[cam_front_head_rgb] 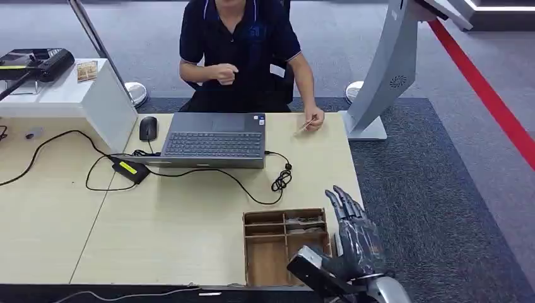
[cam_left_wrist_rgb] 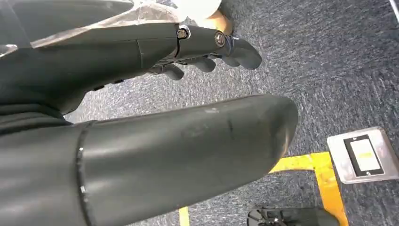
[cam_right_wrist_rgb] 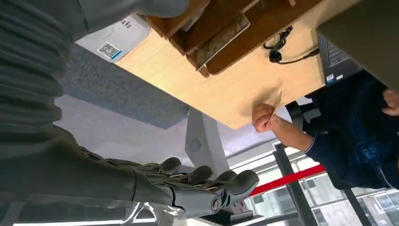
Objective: Pass the card to the sensor for recognition and then transmit it.
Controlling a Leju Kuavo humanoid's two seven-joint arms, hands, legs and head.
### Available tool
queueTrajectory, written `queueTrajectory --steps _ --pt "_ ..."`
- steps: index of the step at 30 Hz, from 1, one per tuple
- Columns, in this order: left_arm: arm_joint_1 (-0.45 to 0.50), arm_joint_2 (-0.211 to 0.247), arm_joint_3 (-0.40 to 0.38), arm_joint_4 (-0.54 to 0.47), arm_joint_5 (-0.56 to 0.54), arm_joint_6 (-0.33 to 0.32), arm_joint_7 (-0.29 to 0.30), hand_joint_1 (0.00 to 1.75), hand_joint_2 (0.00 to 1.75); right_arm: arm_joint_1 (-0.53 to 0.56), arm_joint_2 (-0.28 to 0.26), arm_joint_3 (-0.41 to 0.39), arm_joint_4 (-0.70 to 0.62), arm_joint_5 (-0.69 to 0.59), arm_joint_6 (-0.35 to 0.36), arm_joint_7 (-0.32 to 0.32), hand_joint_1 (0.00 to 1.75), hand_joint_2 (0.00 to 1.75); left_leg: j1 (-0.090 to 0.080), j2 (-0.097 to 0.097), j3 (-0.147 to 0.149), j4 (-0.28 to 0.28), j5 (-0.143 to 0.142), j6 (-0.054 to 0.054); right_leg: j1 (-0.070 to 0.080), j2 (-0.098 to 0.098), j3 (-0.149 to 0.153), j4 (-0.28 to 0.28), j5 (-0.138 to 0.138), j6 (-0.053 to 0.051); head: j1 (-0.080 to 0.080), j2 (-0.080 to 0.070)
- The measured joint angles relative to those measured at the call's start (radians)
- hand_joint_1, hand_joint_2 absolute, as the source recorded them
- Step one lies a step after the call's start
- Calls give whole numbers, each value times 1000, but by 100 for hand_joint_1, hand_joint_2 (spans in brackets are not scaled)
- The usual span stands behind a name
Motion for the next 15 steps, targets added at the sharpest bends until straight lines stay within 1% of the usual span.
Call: queueTrajectory --steps 15 --pt "0 0 -8 0 -3 0 0 0 0 -20 35 19 60 8 -8 -10 0 175 0 0 0 0 0 0 0 0 0 0 0 0 0 0"
